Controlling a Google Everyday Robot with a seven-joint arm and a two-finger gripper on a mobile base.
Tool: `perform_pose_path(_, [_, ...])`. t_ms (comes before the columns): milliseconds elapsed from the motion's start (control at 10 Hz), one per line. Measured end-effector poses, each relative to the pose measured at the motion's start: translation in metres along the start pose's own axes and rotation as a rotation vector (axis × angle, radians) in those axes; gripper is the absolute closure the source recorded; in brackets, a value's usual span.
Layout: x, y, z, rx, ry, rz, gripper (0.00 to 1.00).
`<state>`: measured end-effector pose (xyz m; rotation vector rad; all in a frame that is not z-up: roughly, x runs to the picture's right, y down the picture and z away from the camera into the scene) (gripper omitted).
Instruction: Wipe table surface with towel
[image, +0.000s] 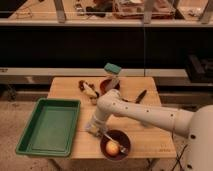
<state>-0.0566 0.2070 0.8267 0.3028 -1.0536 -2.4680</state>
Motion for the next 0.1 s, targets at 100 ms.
perform_pose_path(100, [-0.0099, 0.0166, -0.0082, -0.011, -0.008, 0.020, 1.00])
